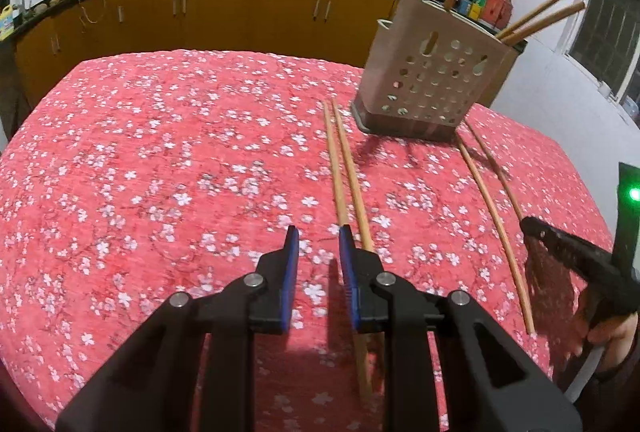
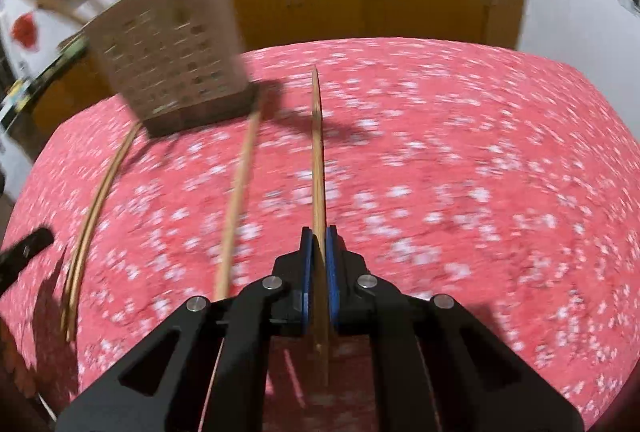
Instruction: Organize utensils
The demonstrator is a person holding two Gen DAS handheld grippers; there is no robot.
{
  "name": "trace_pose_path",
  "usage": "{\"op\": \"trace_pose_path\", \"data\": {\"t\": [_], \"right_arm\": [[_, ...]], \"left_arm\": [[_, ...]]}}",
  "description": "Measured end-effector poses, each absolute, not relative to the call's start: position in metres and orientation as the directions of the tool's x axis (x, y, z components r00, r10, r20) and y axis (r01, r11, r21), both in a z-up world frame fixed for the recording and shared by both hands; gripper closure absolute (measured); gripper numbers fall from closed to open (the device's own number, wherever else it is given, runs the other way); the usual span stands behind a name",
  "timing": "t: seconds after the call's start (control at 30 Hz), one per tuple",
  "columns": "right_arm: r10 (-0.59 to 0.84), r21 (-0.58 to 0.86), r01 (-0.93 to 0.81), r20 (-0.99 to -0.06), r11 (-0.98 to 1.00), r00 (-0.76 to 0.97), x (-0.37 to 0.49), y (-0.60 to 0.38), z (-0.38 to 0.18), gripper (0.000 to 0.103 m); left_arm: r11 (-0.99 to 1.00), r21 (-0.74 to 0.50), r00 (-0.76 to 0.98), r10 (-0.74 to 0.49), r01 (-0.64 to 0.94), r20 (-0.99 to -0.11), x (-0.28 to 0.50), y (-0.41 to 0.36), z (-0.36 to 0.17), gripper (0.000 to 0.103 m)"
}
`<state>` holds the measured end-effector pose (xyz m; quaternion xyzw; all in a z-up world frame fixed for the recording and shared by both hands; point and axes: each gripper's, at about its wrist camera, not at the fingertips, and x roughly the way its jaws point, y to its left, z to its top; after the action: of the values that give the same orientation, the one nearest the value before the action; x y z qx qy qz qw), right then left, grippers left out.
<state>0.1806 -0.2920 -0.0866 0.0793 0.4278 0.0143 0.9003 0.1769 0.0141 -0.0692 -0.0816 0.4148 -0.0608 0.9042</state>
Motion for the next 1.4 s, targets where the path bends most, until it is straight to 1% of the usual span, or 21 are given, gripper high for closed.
{"op": "trace_pose_path", "data": {"t": [0.1,0.33,0.47,0.57,0.63,0.73,1.0,1.17,1.3,1.4], "right_arm": [[0.090,0.171,0.067,-0.769,0.983,0.633,0.180,-0.304,-0.087,0.096],[0.099,0.169,0.051,-0.765,0.984,0.636,0.174,-0.307,-0.088,0.096],[0.099,0.161,0.040,-0.765,0.986,0.637,0.169,-0.305,-0.084,0.095],[0.103,0.155,0.027,-0.766,0.988,0.634,0.169,-0.300,-0.085,0.095],[0.105,0.154,0.023,-0.766,0.988,0.634,0.168,-0.298,-0.085,0.095],[0.101,0.144,0.017,-0.766,0.989,0.635,0.169,-0.296,-0.086,0.095],[0.088,0.114,-0.001,-0.760,0.993,0.644,0.183,-0.290,-0.086,0.095],[0.066,0.090,0.003,-0.756,0.996,0.651,0.193,-0.284,-0.087,0.095],[0.063,0.087,0.004,-0.757,0.996,0.650,0.196,-0.283,-0.087,0.095],[0.062,0.086,0.004,-0.757,0.996,0.651,0.197,-0.282,-0.087,0.095]], "left_arm": [[0.979,-0.194,0.637,-0.192,0.067,-0.747,0.177,0.007,-0.072,0.082],[0.987,-0.132,0.612,-0.160,0.090,-0.774,0.182,-0.009,-0.080,0.083],[0.993,-0.087,0.594,-0.121,0.086,-0.795,0.186,-0.015,-0.089,0.087],[0.995,-0.048,0.605,-0.091,0.086,-0.791,0.186,-0.019,-0.090,0.090],[0.996,-0.024,0.611,-0.070,0.084,-0.788,0.188,-0.021,-0.090,0.094],[0.998,-0.006,0.615,-0.048,0.069,-0.787,0.196,-0.018,-0.091,0.095],[0.999,-0.020,0.621,0.011,-0.043,-0.783,0.222,0.028,-0.091,0.095],[0.998,-0.041,0.626,0.002,-0.054,-0.779,0.221,0.037,-0.090,0.094],[0.997,-0.056,0.627,-0.015,-0.045,-0.779,0.221,0.039,-0.091,0.090],[0.997,-0.060,0.628,-0.019,-0.044,-0.778,0.219,0.038,-0.091,0.089]]}}
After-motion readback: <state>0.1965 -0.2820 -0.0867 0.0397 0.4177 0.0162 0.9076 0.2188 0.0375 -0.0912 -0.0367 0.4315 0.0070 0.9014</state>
